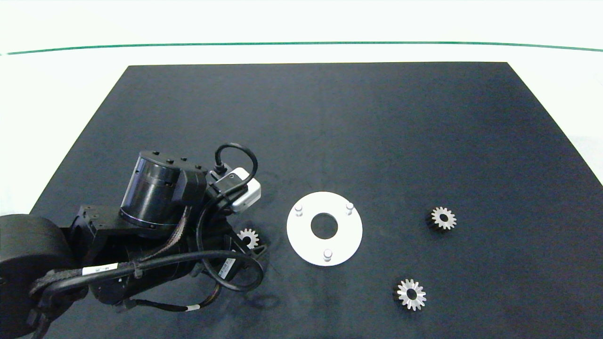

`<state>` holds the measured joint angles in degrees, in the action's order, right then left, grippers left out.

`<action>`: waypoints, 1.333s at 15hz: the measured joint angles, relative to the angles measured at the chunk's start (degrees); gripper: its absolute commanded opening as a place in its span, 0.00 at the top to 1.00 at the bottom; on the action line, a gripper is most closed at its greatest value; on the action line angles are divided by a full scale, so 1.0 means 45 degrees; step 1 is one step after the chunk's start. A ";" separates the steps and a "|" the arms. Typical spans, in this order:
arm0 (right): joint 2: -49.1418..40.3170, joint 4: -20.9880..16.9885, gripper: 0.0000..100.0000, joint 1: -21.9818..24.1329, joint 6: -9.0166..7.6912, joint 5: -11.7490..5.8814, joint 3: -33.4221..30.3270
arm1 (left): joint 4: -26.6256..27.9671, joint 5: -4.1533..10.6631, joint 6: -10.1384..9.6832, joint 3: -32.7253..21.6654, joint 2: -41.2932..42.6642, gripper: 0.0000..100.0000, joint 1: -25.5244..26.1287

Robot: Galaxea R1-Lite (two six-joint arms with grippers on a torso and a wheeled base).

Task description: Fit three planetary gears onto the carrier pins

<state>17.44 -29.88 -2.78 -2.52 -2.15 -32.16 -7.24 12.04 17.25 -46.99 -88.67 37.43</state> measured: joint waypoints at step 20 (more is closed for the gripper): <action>0.0011 0.0014 0.00 0.0000 0.0000 -0.0011 -0.0024 | -0.0618 -0.0198 -0.0650 0.0767 -0.0764 0.11 -0.0233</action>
<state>17.49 -29.82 -2.78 -2.52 -2.19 -32.27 -10.02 11.15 14.32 -43.54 -92.11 36.38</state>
